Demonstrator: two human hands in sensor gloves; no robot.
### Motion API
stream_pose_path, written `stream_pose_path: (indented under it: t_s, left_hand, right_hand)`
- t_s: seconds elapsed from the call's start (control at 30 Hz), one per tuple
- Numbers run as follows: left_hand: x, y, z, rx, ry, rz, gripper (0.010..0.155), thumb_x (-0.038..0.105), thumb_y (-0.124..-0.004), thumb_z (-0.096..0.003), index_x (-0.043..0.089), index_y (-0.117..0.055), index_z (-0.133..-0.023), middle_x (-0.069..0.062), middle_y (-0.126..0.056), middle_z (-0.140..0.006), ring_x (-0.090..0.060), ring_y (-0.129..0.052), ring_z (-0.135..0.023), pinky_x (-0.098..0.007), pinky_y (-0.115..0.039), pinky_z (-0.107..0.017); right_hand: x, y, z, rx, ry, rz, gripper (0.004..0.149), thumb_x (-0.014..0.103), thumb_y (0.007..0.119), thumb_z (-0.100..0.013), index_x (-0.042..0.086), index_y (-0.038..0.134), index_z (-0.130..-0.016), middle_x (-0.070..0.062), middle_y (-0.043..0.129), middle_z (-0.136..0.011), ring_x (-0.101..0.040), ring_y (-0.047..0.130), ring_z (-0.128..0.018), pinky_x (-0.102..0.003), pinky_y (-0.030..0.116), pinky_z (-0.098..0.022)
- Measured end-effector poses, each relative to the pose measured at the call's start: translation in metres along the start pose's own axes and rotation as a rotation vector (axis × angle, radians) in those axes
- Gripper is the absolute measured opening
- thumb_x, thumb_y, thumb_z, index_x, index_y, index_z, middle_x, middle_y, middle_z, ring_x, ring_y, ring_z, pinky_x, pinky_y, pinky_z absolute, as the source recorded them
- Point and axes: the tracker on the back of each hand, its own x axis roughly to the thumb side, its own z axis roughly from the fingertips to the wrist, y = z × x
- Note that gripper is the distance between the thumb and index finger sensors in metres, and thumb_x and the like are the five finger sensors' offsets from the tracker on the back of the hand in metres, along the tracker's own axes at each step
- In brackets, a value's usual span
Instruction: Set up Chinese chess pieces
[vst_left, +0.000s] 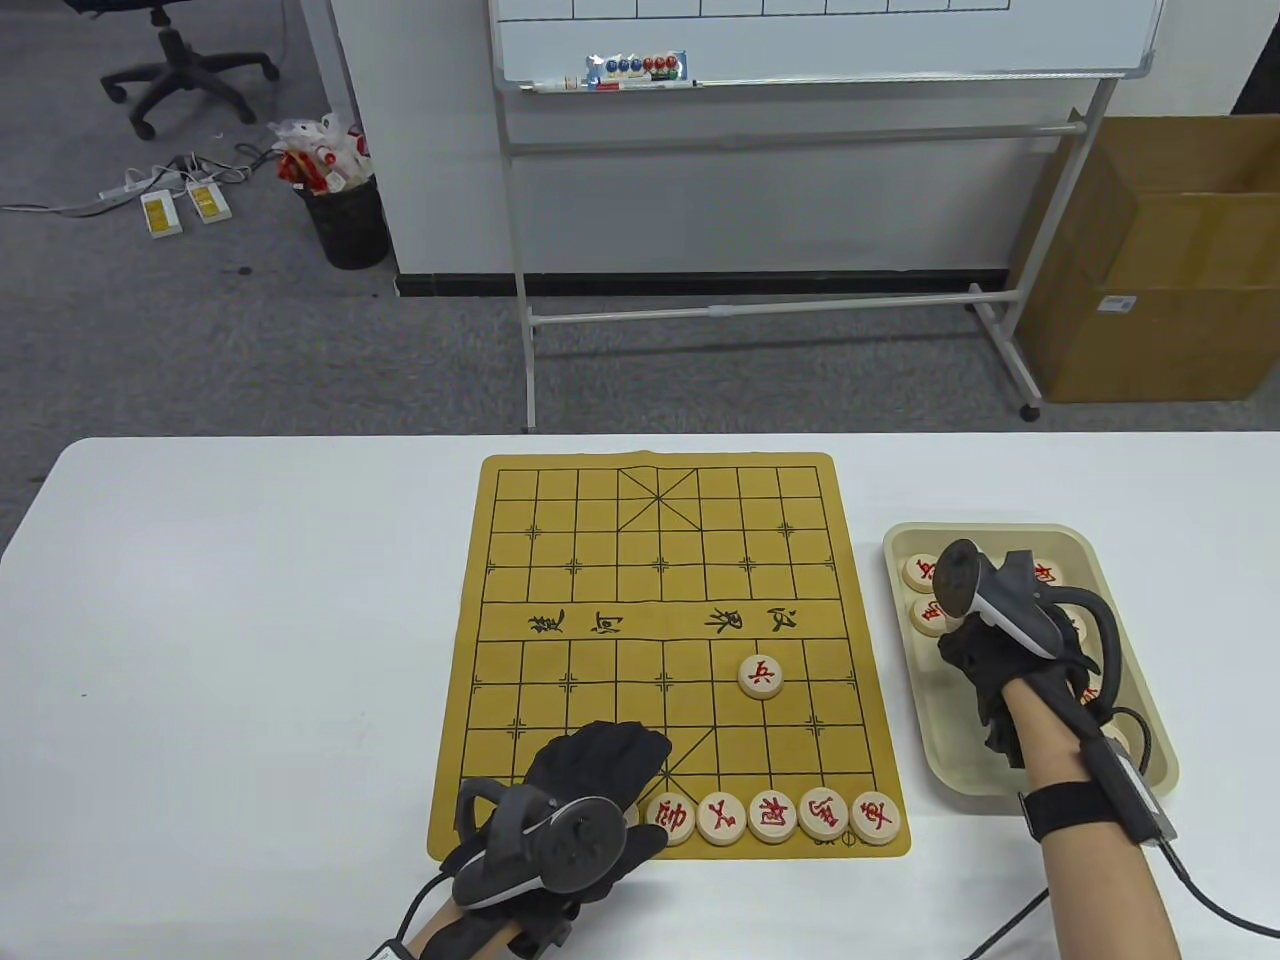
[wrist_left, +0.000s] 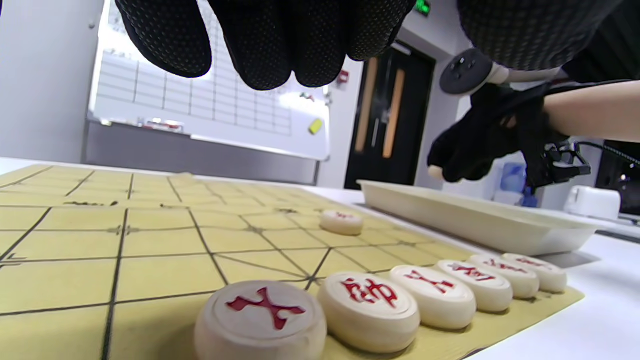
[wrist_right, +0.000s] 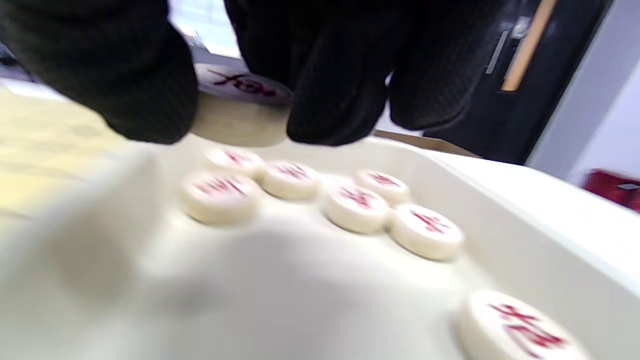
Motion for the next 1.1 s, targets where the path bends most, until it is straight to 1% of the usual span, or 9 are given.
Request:
stream_pose_path:
  t_s: [0.2,0.27,0.37,0.43,0.57,0.7,0.8,0.93,1.1]
  left_hand:
    - [0.019,0.007,0.007,0.11,-0.085,0.019,0.081,0.058,-0.072,-0.036,0.029,-0.047,-0.108,0.0,-0.059,-0.114,-0.026,-0.067,-0.106,-0.055,-0.065,-0.075]
    - [0.027,0.009,0.011,0.164,-0.124,0.013,0.083,0.057,-0.073,-0.036,0.029,-0.043,-0.108,-0.001,-0.055,-0.115,-0.026,-0.066,-0.106,-0.055,-0.064,-0.076]
    - [0.037,0.012,0.017,0.243,-0.21,-0.033,0.085,0.054,-0.075,-0.0362,0.031,-0.037,-0.108,-0.001,-0.049,-0.116,-0.026,-0.063,-0.107,-0.056,-0.062,-0.077]
    - [0.048,0.015,0.023,0.318,-0.297,-0.164,0.082,0.054,-0.076,-0.0356,0.033,-0.041,-0.107,-0.001,-0.051,-0.115,-0.024,-0.066,-0.105,-0.054,-0.064,-0.077]
    - [0.061,0.009,0.026,0.342,-0.356,-0.218,0.074,0.051,-0.079,-0.0343,0.04,-0.052,-0.102,0.003,-0.06,-0.11,-0.02,-0.074,-0.099,-0.05,-0.068,-0.075]
    - [0.065,0.007,0.027,0.358,-0.374,-0.229,0.054,0.048,-0.081,-0.0343,0.043,-0.073,-0.088,0.007,-0.072,-0.101,-0.016,-0.083,-0.089,-0.047,-0.074,-0.072]
    - [0.066,0.008,0.028,0.378,-0.382,-0.227,0.052,0.048,-0.081,-0.0331,0.046,-0.074,-0.085,0.009,-0.076,-0.097,-0.014,-0.086,-0.085,-0.045,-0.076,-0.07]
    - [0.064,0.009,0.027,0.379,-0.37,-0.195,0.052,0.047,-0.084,-0.031,0.043,-0.077,-0.082,0.012,-0.084,-0.089,-0.011,-0.092,-0.079,-0.044,-0.079,-0.069]
    - [0.046,0.025,0.022,0.365,-0.291,-0.245,0.052,0.048,-0.087,-0.0285,0.04,-0.082,-0.079,0.011,-0.096,-0.081,-0.008,-0.103,-0.069,-0.044,-0.084,-0.066]
  right_hand:
    - [0.054,-0.028,0.087,-0.105,-0.314,-0.254,0.081,0.052,0.089,-0.039,0.011,0.065,-0.105,-0.015,0.084,-0.095,-0.017,0.098,-0.058,-0.046,0.081,-0.06]
    - [0.077,-0.027,0.12,-0.072,-0.467,-0.349,0.081,0.052,0.089,-0.039,0.011,0.066,-0.105,-0.015,0.085,-0.095,-0.017,0.098,-0.058,-0.046,0.081,-0.06]
    - [0.1,-0.018,0.15,0.016,-0.62,-0.43,0.081,0.053,0.089,-0.039,0.011,0.066,-0.104,-0.015,0.085,-0.094,-0.017,0.099,-0.057,-0.046,0.081,-0.06]
    - [0.112,-0.006,0.166,0.06,-0.699,-0.493,0.081,0.053,0.088,-0.039,0.01,0.066,-0.104,-0.015,0.086,-0.093,-0.017,0.099,-0.057,-0.046,0.081,-0.059]
    - [0.122,0.009,0.177,0.169,-0.817,-0.561,0.081,0.053,0.088,-0.039,0.009,0.066,-0.104,-0.016,0.085,-0.093,-0.017,0.098,-0.057,-0.047,0.081,-0.06]
    - [0.122,0.017,0.181,0.249,-0.867,-0.612,0.081,0.054,0.088,-0.039,0.008,0.067,-0.103,-0.016,0.086,-0.092,-0.017,0.099,-0.057,-0.047,0.081,-0.059]
    - [0.121,0.019,0.182,0.286,-0.871,-0.644,0.081,0.054,0.087,-0.039,0.007,0.068,-0.103,-0.017,0.086,-0.092,-0.018,0.098,-0.056,-0.047,0.081,-0.059]
    - [0.12,0.019,0.182,0.272,-0.879,-0.65,0.081,0.054,0.086,-0.04,0.007,0.067,-0.103,-0.017,0.085,-0.092,-0.019,0.098,-0.057,-0.048,0.08,-0.06]
    - [0.119,0.017,0.189,0.026,-0.819,-0.456,0.082,0.051,0.083,-0.042,0.009,0.06,-0.109,-0.02,0.076,-0.104,-0.029,0.096,-0.073,-0.054,0.074,-0.064]
